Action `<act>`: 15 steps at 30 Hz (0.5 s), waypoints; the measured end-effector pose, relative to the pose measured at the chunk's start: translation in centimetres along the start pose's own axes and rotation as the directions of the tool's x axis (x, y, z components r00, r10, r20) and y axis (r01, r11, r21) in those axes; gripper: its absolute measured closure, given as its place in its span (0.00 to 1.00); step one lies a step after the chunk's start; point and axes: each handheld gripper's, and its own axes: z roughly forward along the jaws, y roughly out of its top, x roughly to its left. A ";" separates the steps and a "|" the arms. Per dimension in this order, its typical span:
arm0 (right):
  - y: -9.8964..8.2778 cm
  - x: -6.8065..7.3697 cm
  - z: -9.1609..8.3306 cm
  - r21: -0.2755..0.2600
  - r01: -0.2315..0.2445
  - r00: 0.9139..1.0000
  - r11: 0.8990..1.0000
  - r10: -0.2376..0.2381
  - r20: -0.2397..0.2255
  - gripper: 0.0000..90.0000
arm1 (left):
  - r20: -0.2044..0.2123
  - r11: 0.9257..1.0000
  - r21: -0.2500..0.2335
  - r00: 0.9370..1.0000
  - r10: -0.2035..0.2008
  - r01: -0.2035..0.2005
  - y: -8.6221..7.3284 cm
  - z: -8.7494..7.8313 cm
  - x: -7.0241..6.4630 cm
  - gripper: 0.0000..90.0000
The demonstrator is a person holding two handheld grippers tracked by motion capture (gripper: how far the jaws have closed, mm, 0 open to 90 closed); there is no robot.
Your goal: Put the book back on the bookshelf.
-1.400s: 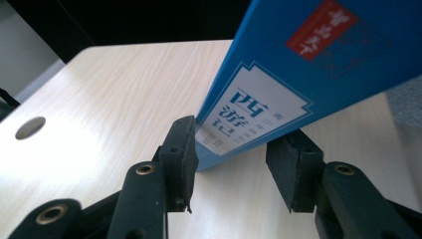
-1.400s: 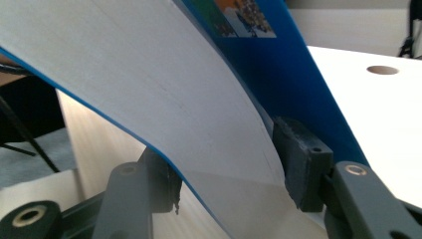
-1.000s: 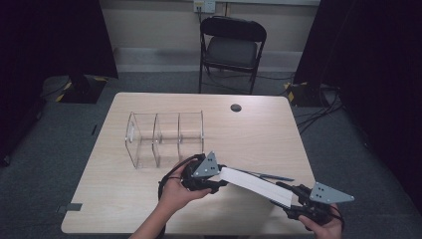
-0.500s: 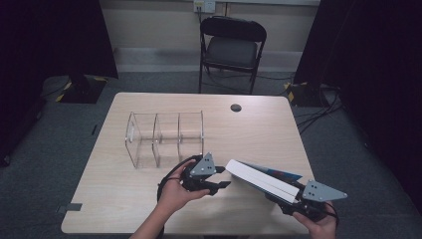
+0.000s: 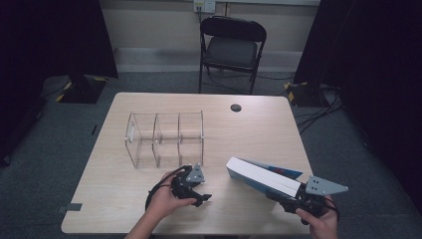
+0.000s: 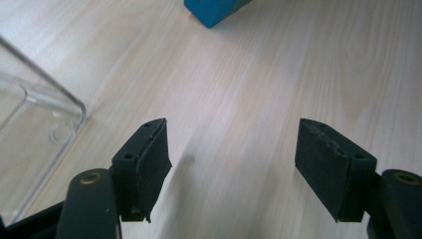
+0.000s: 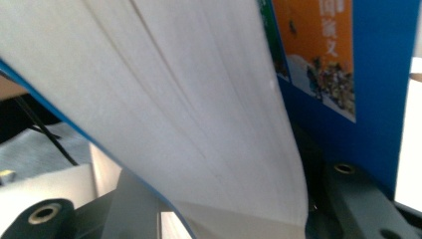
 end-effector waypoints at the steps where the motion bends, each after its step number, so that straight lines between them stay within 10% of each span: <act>1: 0.1 0.0 0.0 0.000 -0.010 1.000 1.000 0.010 -0.004 0.59 | -0.004 1.000 0.003 1.000 0.002 -0.002 -0.2 0.0 0.0 0.33; 15: 1.1 -1.8 0.1 -0.001 -0.084 0.996 0.996 0.084 0.036 0.66 | -0.019 0.999 -0.007 0.999 -0.050 0.049 -2.6 -0.2 0.8 0.20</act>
